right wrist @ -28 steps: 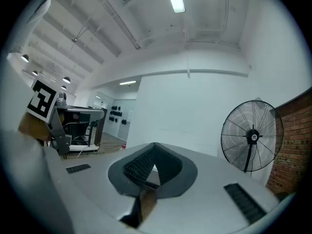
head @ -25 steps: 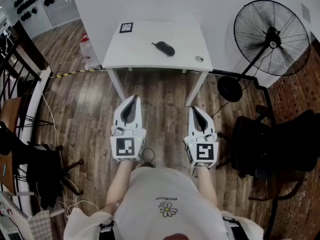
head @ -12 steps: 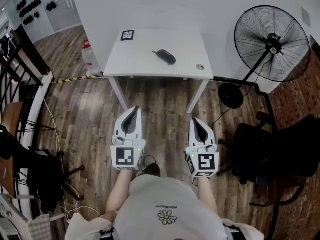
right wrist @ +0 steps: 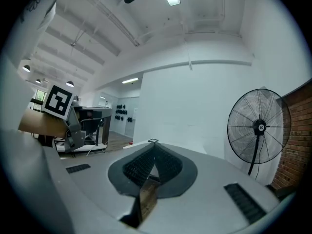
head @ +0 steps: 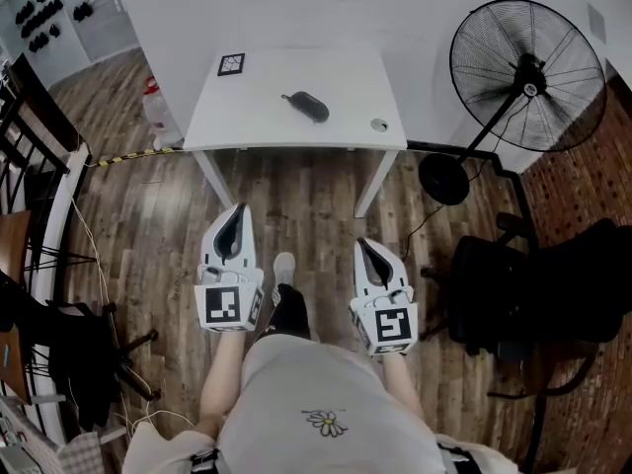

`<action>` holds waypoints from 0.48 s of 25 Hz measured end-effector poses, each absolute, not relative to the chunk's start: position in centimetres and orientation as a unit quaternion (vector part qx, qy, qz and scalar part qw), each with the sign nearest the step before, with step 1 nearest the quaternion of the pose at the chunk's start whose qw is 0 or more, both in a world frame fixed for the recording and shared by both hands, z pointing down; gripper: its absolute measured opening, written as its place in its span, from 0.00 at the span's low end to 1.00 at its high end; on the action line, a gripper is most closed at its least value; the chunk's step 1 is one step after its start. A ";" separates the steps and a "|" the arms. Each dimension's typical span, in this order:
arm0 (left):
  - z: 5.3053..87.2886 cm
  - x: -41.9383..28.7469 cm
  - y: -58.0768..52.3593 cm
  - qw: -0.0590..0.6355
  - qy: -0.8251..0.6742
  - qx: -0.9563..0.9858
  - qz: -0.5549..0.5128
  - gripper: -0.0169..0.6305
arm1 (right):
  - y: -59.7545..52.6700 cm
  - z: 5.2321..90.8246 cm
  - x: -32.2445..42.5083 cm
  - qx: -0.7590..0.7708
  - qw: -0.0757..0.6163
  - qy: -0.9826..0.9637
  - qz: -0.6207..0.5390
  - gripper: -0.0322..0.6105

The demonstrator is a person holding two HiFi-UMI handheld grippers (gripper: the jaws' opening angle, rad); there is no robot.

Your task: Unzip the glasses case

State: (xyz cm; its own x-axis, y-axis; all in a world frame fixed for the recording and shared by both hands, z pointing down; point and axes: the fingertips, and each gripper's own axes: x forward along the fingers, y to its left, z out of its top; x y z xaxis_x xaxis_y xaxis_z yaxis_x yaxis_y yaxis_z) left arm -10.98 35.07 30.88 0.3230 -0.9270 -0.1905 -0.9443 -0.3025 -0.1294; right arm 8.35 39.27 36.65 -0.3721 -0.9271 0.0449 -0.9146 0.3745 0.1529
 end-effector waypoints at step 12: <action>30.5 -8.4 27.2 0.112 0.555 -0.822 0.057 0.05 | 31.2 35.6 8.6 0.556 0.041 -0.825 -0.092 0.06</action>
